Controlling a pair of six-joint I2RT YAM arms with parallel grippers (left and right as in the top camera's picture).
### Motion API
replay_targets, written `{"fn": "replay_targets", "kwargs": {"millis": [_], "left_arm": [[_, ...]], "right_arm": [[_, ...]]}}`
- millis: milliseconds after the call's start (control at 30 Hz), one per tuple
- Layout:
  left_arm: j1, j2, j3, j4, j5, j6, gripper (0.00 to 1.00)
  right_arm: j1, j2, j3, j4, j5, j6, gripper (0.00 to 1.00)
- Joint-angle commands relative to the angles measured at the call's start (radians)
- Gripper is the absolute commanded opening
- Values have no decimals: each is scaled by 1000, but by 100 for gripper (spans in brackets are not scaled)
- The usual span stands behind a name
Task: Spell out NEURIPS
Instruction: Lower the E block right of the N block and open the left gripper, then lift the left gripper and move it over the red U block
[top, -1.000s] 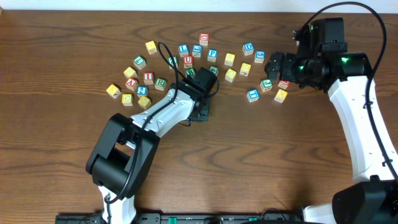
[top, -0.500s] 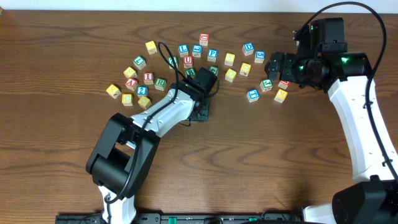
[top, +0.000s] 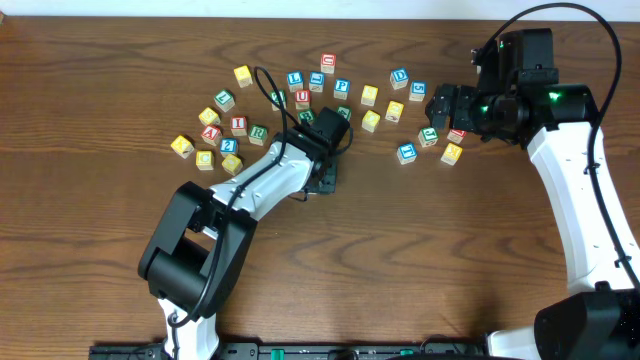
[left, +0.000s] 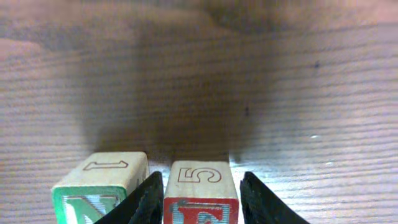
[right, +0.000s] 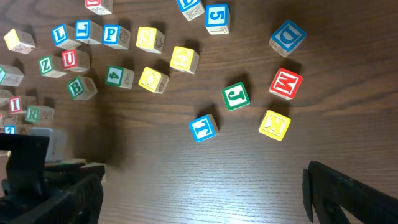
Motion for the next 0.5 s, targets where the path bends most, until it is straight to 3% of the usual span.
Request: {"fn": "replay_targets", "kwargs": {"millis": [0, 267, 467], "left_arm": [[21, -50, 63, -2, -8, 17, 40], [33, -123, 137, -33, -9, 77, 40], [90, -272, 164, -118, -9, 77, 40]], "right_arm": [[4, 0, 18, 0, 1, 8, 99], [4, 0, 18, 0, 1, 8, 99], [4, 0, 18, 0, 1, 8, 99]]}}
